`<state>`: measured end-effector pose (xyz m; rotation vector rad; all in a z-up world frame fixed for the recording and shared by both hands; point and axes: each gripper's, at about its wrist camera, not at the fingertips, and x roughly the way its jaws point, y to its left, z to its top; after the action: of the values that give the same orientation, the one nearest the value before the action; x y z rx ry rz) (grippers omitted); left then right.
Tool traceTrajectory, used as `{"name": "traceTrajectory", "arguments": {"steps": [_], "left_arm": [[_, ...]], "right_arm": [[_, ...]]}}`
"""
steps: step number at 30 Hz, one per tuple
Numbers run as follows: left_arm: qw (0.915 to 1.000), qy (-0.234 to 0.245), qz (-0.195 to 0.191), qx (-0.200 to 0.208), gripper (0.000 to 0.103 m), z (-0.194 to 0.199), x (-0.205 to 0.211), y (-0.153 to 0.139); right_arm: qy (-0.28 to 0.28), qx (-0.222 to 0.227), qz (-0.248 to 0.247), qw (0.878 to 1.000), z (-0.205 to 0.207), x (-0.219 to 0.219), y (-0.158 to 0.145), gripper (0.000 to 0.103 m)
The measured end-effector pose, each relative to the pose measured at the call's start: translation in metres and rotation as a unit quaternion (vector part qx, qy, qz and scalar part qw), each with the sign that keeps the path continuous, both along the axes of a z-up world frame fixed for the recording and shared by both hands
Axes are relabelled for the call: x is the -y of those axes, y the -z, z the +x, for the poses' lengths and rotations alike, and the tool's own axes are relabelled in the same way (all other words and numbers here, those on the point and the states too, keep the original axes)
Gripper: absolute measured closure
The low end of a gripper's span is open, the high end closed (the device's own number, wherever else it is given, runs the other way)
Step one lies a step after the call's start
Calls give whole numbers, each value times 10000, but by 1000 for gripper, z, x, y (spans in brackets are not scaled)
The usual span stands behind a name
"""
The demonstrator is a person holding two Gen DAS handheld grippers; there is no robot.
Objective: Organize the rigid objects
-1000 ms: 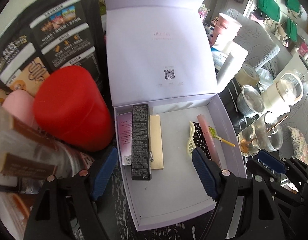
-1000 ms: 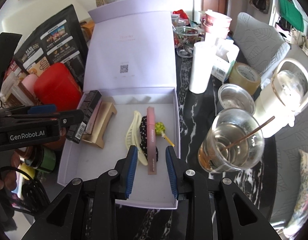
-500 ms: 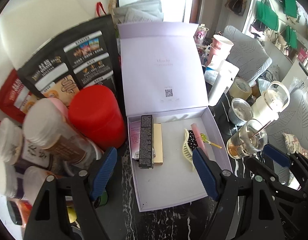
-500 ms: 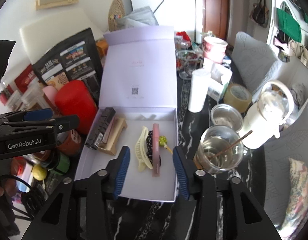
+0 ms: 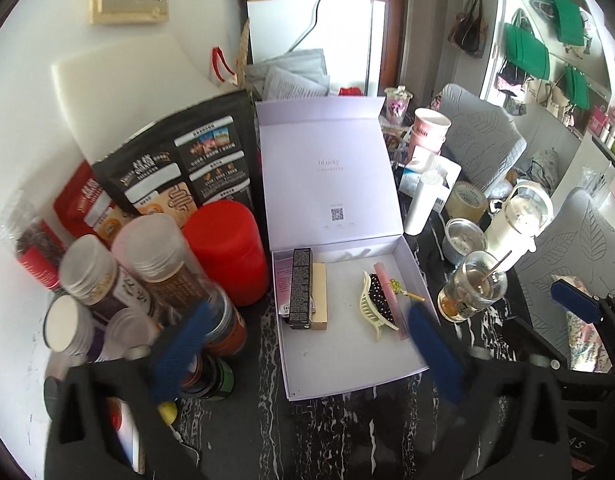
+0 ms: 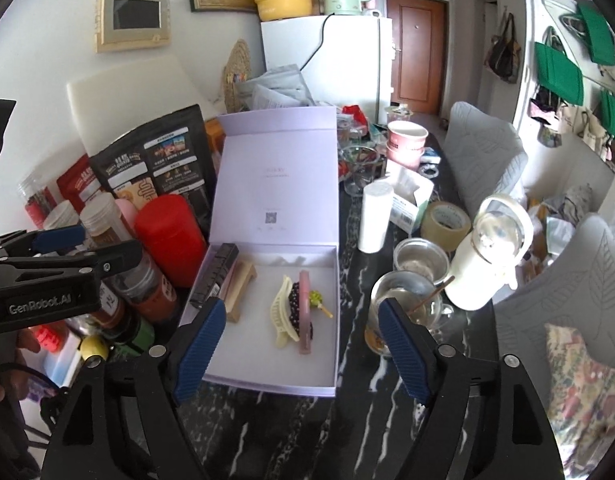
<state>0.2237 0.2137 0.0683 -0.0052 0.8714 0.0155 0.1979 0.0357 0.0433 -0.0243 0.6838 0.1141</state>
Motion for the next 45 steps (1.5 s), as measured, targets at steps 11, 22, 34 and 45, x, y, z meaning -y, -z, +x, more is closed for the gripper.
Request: {"name": "traceTrajectory", "arguments": {"steps": [11,22,34,45], "left_arm": [[9998,-93,49,190,0,-49,9,-22],[9998,-215,-7,33,0,-93,19,-20],[9997,-237,61,25,0,-121,27,-18],[9994,-323,-83,6,0,-131,24,-18]], "right_arm": [[-7,80,50,10000,-47,7,-15,18],[73,-30,148,9999,-87,15,-12,18],[84,-116,212,9997,-110,19,-7,18],[81,-56,196,9998,-119,19,-9,18]]}}
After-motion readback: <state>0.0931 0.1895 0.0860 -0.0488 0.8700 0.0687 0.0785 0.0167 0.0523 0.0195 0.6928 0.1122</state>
